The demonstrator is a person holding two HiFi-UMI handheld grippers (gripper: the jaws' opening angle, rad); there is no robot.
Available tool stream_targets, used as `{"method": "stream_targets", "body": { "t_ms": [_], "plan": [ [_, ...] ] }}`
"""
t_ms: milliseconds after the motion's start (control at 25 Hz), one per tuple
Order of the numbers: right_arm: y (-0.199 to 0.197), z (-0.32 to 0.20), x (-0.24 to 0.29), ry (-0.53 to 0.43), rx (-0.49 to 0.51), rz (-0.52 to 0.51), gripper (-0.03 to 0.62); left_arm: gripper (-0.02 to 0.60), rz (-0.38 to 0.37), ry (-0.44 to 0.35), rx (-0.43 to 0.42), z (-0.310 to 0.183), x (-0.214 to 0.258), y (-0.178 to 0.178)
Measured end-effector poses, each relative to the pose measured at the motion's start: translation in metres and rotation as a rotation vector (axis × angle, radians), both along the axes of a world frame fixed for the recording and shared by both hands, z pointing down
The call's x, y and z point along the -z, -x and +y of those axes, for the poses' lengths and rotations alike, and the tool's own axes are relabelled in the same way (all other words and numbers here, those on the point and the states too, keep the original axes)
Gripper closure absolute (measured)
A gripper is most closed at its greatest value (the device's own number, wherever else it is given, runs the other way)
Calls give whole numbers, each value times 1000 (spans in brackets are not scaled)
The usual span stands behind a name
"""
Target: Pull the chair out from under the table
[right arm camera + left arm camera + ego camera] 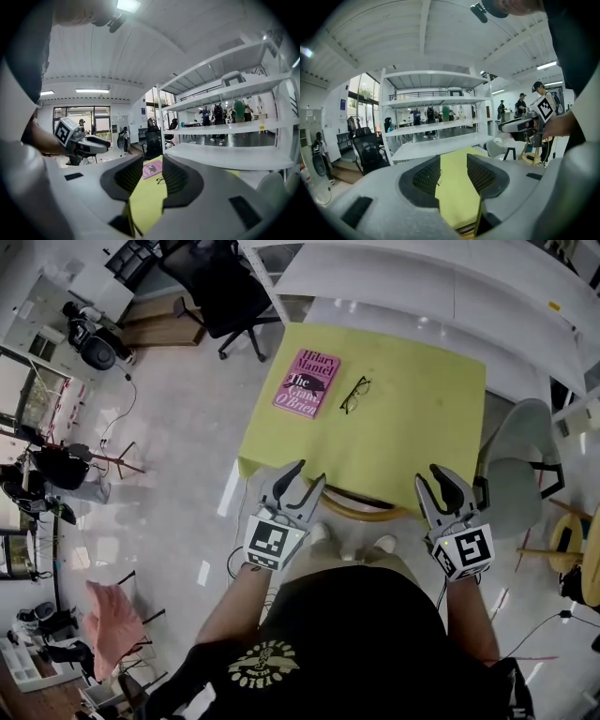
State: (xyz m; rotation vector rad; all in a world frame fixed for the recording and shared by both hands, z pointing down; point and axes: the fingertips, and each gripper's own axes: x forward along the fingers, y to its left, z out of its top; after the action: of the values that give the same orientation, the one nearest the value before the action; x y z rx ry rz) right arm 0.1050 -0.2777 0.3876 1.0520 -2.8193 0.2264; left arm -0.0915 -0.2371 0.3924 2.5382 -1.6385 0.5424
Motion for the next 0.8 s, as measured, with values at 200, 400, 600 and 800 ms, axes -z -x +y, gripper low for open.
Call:
{"method": "stream_targets", "body": {
  "t_ms": [200, 400, 600, 800],
  "plan": [
    [6, 5, -17, 15, -23, 45, 442, 403, -7, 50, -116, -13, -20, 9],
    [21, 12, -39, 70, -28, 100, 414, 387, -39, 93, -248, -22, -48, 25],
    [33, 28, -71, 136, -28, 164, 411, 378, -74, 147, -388, -22, -87, 31],
    [53, 41, -106, 197, 16, 198, 411, 371, -112, 222, -511, -19, -135, 36]
  ]
}}
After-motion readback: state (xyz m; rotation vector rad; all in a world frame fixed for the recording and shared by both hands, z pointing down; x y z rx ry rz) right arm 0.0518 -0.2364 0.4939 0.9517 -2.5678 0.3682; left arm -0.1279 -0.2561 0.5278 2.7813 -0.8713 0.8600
